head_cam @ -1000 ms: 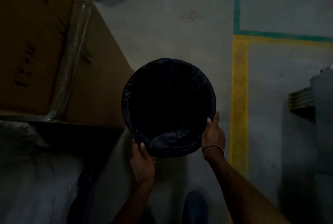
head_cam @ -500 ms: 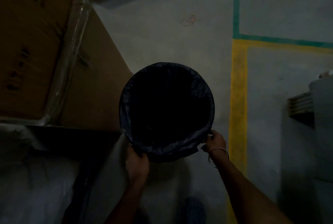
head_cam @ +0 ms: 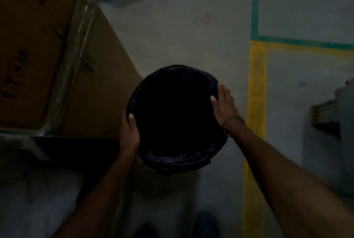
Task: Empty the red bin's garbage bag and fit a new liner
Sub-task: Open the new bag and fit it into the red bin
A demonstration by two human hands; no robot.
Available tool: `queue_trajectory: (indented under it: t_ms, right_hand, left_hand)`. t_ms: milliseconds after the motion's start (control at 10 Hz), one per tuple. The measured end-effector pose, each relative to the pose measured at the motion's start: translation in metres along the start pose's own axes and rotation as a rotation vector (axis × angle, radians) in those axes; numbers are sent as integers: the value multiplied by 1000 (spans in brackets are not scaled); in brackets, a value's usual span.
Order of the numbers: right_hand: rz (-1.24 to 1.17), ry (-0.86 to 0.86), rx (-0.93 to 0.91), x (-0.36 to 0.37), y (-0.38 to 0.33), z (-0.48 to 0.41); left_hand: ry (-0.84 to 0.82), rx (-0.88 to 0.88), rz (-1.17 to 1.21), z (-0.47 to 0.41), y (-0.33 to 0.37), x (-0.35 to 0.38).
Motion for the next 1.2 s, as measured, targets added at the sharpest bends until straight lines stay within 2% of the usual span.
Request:
queue_trajectory:
  t_ms: [100,200,300,400,500,600,700,800,900,1000,1100,1200]
  right_hand:
    - [-22,-94,151,12,24,4]
    - [119,79,176,-12,27,2]
    - [363,354,-66,-38,-10,2]
    - [458,412,-386,-27,-55,6]
    - [572,-19,-593,40,-79,0]
    - [833,-441,-495,93,-51,-7]
    - [1081,-597,-472,113,-25,-7]
    - [1324,-641,-266,108,13,-10]
    - [1477,-644,-222,110,32,-1]
    - [1712,-636,-176,110,39,-1]
    - [1470,-541,118,86,32,-1]
    - [1102,-613,-145,135,14,7]
  left_hand:
    - [-117,-149,157,2,-26,5]
    - [98,-55,-135,4,-5,-22]
    - [320,273,-480,14,52,-34]
    - [302,596,-677,21,102,-11]
    - [-135,946,-967,28,124,69]
    - [-507,1031,-1342,27,86,121]
    - [-595,965,-1551,13,51,132]
    - [-622,761,-1893,-13,-2,122]
    - [-657,656,-2079,-23,-26,114]
    - [-709,577,-2143,-26,-35,110]
    - [-723,565,-2096,-22,-30,117]
    - [-649,649,-1756,-3,-8,147]
Point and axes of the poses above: each hand's wrist, its own z-axis away from the middle knuckle, its own x-axis out of the palm, y = z × x, the point moved 10 cm from there along -z, towards the middle knuckle, and after that the axes turned 3 degrees about y, right-handed, at the moved point
